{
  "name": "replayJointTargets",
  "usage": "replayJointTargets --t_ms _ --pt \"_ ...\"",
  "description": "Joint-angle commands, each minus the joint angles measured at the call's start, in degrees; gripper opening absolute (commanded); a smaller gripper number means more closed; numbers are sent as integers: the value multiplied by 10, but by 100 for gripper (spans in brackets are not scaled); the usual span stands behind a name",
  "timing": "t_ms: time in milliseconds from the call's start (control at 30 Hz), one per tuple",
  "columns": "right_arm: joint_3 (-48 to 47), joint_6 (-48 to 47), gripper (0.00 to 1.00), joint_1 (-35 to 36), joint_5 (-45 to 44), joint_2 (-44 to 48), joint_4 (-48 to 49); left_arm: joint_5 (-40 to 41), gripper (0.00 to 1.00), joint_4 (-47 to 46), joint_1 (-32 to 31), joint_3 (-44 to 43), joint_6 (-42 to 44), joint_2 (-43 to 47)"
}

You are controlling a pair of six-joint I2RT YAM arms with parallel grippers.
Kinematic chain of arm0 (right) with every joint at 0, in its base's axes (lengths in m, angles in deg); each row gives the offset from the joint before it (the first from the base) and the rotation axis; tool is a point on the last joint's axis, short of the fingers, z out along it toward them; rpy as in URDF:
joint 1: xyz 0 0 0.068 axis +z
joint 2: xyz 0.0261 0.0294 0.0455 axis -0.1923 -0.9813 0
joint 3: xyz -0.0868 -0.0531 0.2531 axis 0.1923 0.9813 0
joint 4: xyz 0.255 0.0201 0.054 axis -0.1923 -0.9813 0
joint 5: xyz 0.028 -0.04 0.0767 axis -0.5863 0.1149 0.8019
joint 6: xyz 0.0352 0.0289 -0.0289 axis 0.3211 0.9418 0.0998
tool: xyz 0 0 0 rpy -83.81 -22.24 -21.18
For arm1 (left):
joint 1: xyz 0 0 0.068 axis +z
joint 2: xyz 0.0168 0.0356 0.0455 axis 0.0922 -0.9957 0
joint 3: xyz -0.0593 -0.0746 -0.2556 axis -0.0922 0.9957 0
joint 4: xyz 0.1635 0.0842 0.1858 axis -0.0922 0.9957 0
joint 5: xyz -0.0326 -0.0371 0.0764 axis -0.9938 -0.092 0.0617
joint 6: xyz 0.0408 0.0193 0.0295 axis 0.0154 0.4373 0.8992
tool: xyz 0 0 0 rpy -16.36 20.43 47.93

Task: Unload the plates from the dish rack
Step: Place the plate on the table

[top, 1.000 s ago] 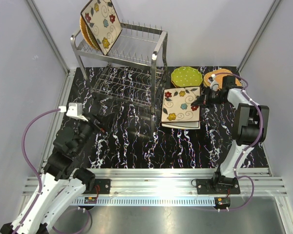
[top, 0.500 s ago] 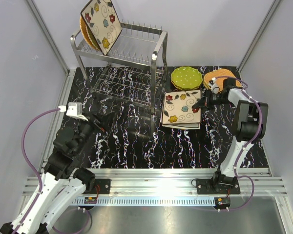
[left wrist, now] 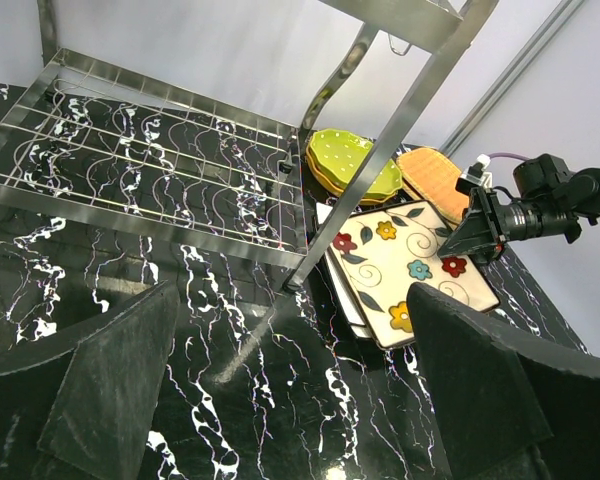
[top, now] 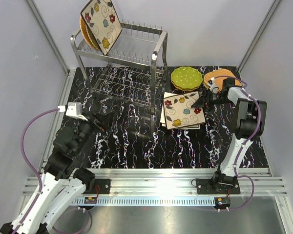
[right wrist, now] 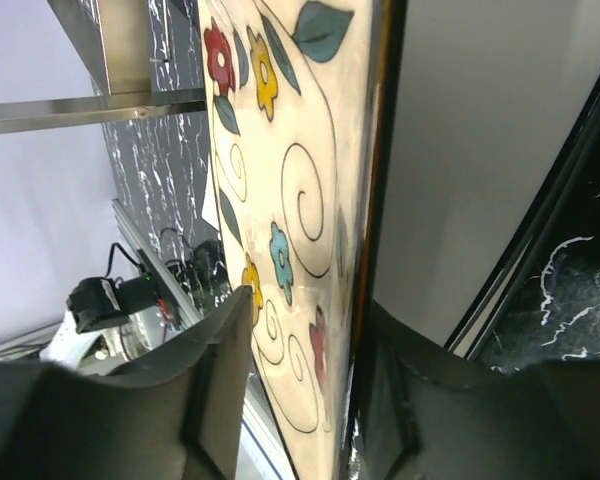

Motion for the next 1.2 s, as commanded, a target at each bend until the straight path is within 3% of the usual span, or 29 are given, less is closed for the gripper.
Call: replayJointTargets --t_ms 0,267,600,967,1000,1167 --pt "-33 -15 54 0 29 2 -8 14 99 -25 0 -11 3 6" --pt "-47 -58 75 0 -24 4 -31 18 99 -23 0 -11 3 12" --pt "-60 -127 82 0 -104 9 -63 23 99 -22 0 -19 9 6" --pt "-48 -161 84 0 -148 19 -61 32 99 -16 1 -41 11 -10" --pt "-48 -162 99 0 -148 21 -61 32 99 -14 1 -43 11 -13" --pt "-33 -170 100 8 -152 38 -62 37 99 -15 1 -52 1 -23"
